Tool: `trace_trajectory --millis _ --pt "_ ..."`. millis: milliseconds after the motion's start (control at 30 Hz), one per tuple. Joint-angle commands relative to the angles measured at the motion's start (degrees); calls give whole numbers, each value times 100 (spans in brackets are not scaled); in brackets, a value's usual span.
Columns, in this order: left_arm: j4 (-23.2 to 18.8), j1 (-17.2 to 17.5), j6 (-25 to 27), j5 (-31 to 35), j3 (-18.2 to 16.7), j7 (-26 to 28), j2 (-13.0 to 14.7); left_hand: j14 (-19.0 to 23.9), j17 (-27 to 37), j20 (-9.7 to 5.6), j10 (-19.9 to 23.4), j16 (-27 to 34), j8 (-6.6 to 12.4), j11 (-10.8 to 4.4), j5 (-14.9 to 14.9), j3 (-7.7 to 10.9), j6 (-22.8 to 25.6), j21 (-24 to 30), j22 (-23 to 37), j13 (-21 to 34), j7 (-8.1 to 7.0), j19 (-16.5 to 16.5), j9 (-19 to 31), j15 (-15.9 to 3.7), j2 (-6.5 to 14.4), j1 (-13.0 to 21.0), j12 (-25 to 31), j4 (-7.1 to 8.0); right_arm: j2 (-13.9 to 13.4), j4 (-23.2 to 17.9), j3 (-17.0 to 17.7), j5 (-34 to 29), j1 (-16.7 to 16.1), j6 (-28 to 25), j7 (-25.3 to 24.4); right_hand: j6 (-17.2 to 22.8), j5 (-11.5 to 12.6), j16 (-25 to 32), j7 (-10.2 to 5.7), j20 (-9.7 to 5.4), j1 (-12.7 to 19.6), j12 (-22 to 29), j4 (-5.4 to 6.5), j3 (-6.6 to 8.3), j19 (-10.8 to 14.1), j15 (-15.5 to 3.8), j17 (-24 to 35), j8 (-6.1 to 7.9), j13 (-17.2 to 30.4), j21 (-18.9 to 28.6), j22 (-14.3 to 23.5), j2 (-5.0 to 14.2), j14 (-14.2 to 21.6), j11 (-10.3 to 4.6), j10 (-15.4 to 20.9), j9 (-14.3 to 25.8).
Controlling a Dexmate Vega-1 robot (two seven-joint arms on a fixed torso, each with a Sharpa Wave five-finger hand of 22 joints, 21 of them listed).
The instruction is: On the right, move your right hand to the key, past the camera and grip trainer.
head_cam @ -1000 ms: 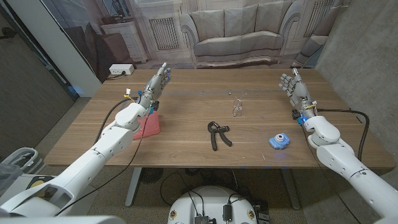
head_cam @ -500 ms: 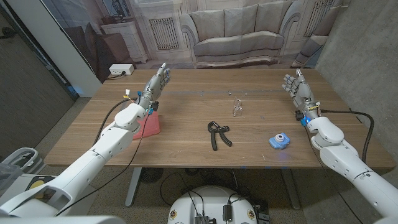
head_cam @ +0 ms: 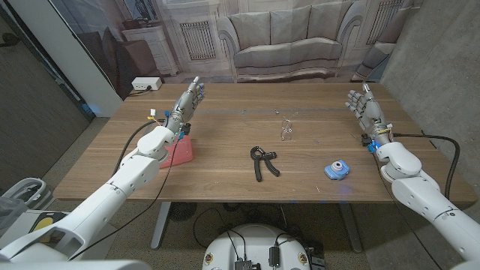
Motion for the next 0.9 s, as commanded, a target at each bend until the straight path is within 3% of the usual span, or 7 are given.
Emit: trace_trajectory --millis 33,500,600,900 --pt "-87 -1 75 7 3 30 22 2 15 -207 45 1 -22 -13 -18 -10 43 3 15 18 16 0 10 -1 22 34 -15 2 -22 2 157 -58 -176 160 -72 67 -9 48 -32 -133 22 45 -21 -3 75 -27 34 18 11 -29 16 23 67 -38 76 14" --pt "-134 0 105 44 19 76 22 14 16 -187 56 2 -28 -17 -23 -22 48 0 15 19 8 -5 11 -5 33 43 -18 -1 -27 164 257 21 -244 183 -6 101 -11 62 -59 -159 30 53 -36 -15 167 -72 34 21 12 -18 15 27 155 -80 129 15" --pt "-169 8 131 67 25 112 30 34 15 -332 74 6 -26 10 -27 -31 71 17 15 19 19 44 11 4 41 52 -17 -4 -12 205 278 41 -246 201 -1 106 -11 59 -65 -163 32 53 -38 -18 172 -72 34 21 12 -21 15 27 158 -82 137 15" --pt "-276 23 207 95 27 158 70 63 14 -329 88 12 -25 13 -30 -40 91 17 13 18 24 53 11 1 46 63 -18 -10 -35 289 302 -92 -233 199 -141 120 -11 56 -81 -164 33 58 -44 -25 179 -73 34 21 12 -31 15 29 178 -98 166 16"
